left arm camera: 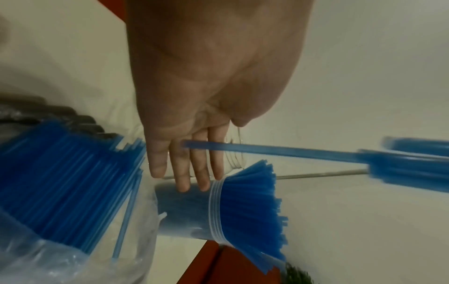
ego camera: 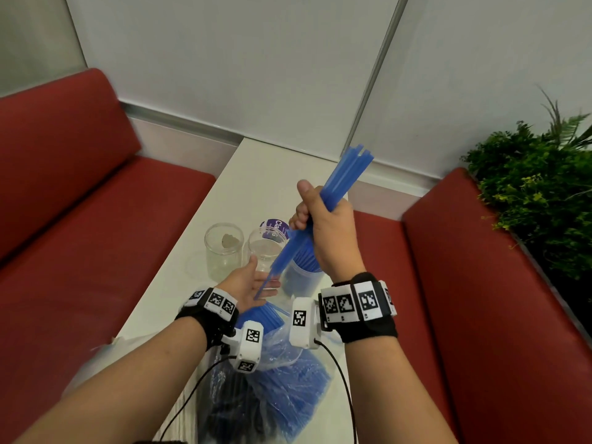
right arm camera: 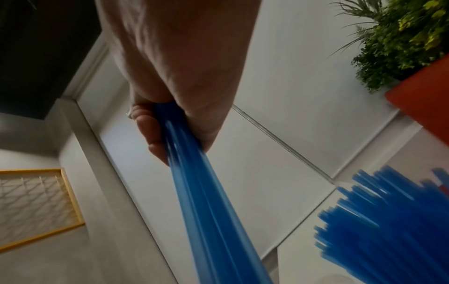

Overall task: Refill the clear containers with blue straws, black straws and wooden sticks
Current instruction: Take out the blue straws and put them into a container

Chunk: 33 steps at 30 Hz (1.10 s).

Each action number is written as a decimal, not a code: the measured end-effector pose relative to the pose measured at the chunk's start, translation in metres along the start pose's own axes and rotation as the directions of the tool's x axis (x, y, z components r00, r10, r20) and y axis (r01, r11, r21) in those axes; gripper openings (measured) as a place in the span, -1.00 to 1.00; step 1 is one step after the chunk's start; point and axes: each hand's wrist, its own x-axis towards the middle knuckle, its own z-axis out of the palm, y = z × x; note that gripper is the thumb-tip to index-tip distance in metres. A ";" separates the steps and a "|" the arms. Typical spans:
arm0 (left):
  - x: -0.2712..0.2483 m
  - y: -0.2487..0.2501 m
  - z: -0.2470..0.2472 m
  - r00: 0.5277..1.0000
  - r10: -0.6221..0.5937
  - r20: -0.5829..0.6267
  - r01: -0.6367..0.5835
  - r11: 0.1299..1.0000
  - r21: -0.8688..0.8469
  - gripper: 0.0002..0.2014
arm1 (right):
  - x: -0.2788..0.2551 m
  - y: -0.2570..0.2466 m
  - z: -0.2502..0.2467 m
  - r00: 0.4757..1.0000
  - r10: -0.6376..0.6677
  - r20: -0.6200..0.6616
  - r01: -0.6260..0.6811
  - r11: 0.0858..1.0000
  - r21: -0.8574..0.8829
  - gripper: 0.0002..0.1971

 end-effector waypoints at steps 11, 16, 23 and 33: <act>-0.009 0.006 0.011 0.957 0.012 0.288 0.121 0.890 -0.439 -0.58 | -0.001 0.022 0.002 0.990 -0.131 -0.044 0.127 0.987 -0.096 -0.61; -0.009 0.006 0.017 0.948 0.074 0.310 0.103 0.851 -0.516 -0.64 | -0.003 0.042 0.004 0.994 -0.066 -0.085 0.051 0.985 -0.165 -0.79; -0.015 0.009 0.022 0.948 -0.007 0.317 0.154 0.884 -0.441 -0.61 | 0.001 0.045 0.007 0.998 0.006 -0.059 -0.017 0.980 -0.199 -0.70; -0.015 0.020 0.026 0.948 -0.113 0.298 0.263 0.806 -0.531 -0.68 | -0.008 0.067 0.004 0.988 0.127 -0.084 -0.137 0.983 -0.126 -0.53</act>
